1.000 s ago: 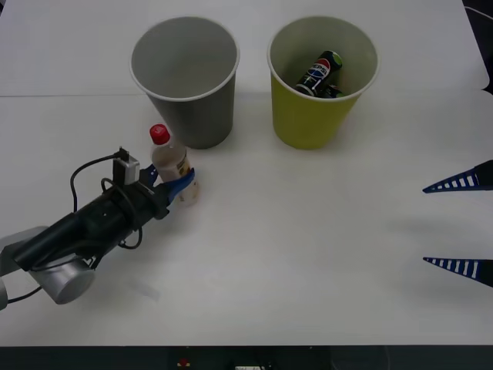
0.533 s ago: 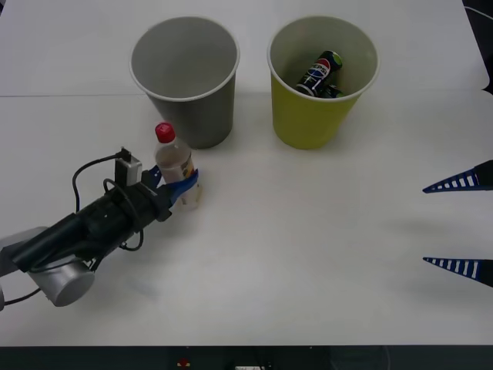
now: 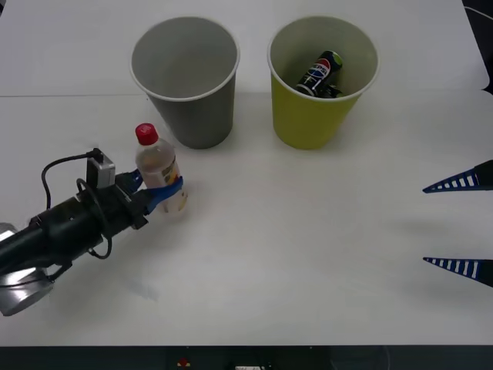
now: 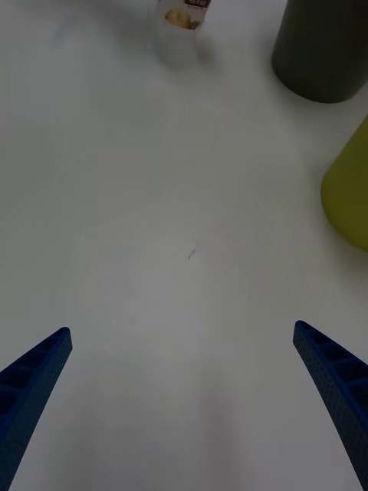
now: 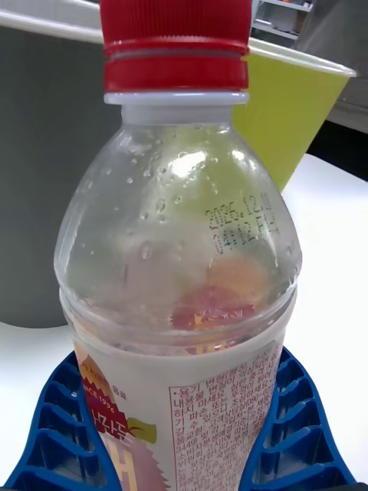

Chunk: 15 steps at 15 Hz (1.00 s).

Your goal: Put the can into the green bin and the plastic bottle into the gray bin

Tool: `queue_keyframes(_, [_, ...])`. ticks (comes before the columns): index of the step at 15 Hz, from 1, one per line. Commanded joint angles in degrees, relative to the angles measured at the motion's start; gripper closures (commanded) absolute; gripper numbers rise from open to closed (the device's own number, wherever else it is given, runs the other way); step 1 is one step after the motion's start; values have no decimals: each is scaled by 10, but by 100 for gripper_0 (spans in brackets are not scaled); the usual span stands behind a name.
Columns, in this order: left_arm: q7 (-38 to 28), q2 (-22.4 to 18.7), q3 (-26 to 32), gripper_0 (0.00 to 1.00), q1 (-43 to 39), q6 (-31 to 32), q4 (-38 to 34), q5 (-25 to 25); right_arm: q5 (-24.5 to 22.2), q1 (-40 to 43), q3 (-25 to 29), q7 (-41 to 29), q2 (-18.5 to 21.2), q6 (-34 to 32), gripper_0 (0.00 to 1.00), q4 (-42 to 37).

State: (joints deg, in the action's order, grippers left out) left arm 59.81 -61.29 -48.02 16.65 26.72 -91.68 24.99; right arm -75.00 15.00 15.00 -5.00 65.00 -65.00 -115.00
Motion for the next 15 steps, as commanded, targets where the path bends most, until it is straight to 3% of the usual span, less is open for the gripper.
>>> queue_keyframes(1, [-174, -8, 82, 100, -38, 0, -16, -184, 0, 0, 0, 0, 0, 0, 0, 0])
queue_keyframes(4, [-375, -8, 173, 100, -72, 25, -28, -376, 0, 0, 0, 0, 0, 0, 0, 0])
queue_keyframes(6, [-568, -8, 253, 100, -82, 92, -28, -545, 0, 0, 0, 0, 0, 0, 0, 0])
queue_keyframes(7, [-636, -8, 290, 100, -87, 126, -28, -602, 0, 0, 0, 0, 0, 0, 0, 0])
queue_keyframes(12, [-931, 5, 450, 100, -91, 252, -66, -820, 0, 0, 0, 0, 0, 0, 0, 0])
queue_keyframes(15, [-1070, 27, 544, 100, -87, 318, -117, -937, 0, 0, 0, 0, 0, 0, 0, 0])
